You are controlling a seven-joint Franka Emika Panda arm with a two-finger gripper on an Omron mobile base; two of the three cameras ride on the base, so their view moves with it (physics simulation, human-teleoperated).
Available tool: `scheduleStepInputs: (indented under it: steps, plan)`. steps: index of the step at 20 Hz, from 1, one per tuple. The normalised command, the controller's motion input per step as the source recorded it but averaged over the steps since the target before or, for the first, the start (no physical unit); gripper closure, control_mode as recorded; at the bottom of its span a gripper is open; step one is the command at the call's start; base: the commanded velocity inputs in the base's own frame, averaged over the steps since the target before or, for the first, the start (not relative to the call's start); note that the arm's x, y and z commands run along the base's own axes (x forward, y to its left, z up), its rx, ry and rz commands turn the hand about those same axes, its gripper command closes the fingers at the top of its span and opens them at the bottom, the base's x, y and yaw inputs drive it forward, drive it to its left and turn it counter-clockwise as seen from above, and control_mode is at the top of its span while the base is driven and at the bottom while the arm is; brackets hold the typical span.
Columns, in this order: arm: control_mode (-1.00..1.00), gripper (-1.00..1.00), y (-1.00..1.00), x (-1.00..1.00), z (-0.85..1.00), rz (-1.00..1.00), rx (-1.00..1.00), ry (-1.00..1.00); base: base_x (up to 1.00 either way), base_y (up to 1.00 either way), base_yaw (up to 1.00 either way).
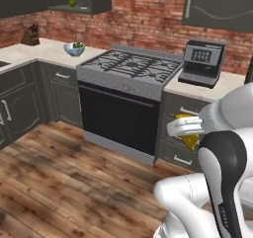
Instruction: Pick the cheese from the fridge and the cheese grater from the cabinet and place them next to the salad bowl.
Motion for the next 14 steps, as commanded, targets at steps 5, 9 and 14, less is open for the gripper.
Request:
scheduleStepInputs:
  steps: [5,9,14]
  plan:
    - [1.00,1.00,0.00,0.00,0.00,0.00,0.00,0.00,1.00,1.00,-0.08]
    - [1.00,1.00,0.00,0.00,0.00,0.00,0.00,0.00,1.00,0.94,-0.10]
    - [1.00,1.00,0.00,0.00,0.00,0.00,0.00,0.00,1.00,0.90,-0.10]
